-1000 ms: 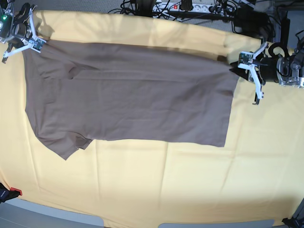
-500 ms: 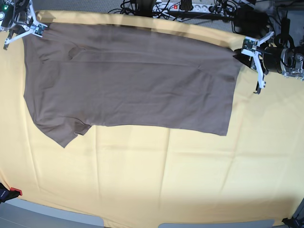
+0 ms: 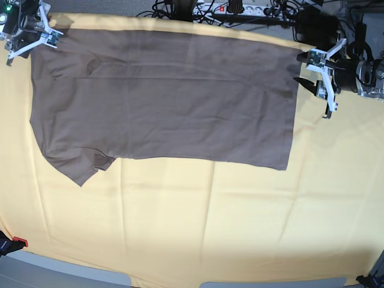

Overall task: Fold the T-shirt properly
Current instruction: 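Release the shirt and move the left gripper to the hem corner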

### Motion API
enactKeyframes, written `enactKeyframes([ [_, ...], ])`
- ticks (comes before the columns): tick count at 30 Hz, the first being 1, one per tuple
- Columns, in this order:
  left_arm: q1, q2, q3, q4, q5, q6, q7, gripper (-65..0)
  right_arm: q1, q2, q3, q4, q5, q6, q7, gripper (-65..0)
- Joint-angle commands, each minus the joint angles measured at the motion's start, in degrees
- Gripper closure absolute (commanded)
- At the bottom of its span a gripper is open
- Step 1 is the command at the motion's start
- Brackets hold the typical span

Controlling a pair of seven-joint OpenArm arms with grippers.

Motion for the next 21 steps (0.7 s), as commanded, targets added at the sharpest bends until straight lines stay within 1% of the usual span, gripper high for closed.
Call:
enactKeyframes([
  [1, -0.98, -1.68, -0.7, 0.52, -0.72, 0.03, -0.24, -29.5, -0.28, 0.98, 0.92, 2.25, -0.48, -0.72, -0.85, -37.7],
  [4, -2.36, -2.03, -0.7, 0.5, -1.36, 0.03, 0.35, -29.5, -0.31, 0.96, 3.1, 6.71, -0.48, -1.95, -1.33, -37.7],
  [6, -4.07, -2.01, -0.7, 0.5, -3.61, 0.03, 1.2, -29.5, -0.31, 0.96, 5.68, 8.76, -0.48, -2.54, -1.36, -37.7],
  [9, -7.34, -1.95, -0.7, 0.44, -8.94, 0.03, 3.28, -29.5, -0.28, 0.96, 10.62, 9.64, -0.02, -3.28, -1.27, -37.6],
  [11, -9.68, -1.75, -0.7, 0.15, -12.66, 0.03, 4.63, -29.5, -0.28, 0.94, 14.23, 9.62, 1.6, -4.15, -1.09, -37.6],
  [13, -12.13, -0.72, -0.7, -1.25, -17.55, 0.03, 6.12, -29.5, -0.28, 0.92, 17.81, 9.62, 4.2, -5.25, -0.63, -37.6],
  [16, -15.93, 2.54, -0.7, -5.99, -25.09, 0.03, 8.76, -29.6, -0.28, 0.7, 21.94, 9.62, 7.23, -6.62, 0.22, -37.6],
  [17, -17.29, 4.04, -0.7, -8.35, -27.43, 0.07, 9.73, -29.9, -0.26, 0.63, 22.86, 9.62, 8.11, -6.82, 0.37, -37.6],
  [19, -19.69, 7.39, -0.7, -14.29, -31.71, 1.31, 11.39, -30.0, -0.28, 0.63, 23.89, 9.62, 8.74, -7.17, 0.39, -37.6],
  [21, -21.81, 10.84, -0.7, -21.62, -35.21, 1.09, 11.56, -30.0, -0.28, 0.63, 23.89, 9.6, 8.7, -7.52, 0.42, -37.6],
])
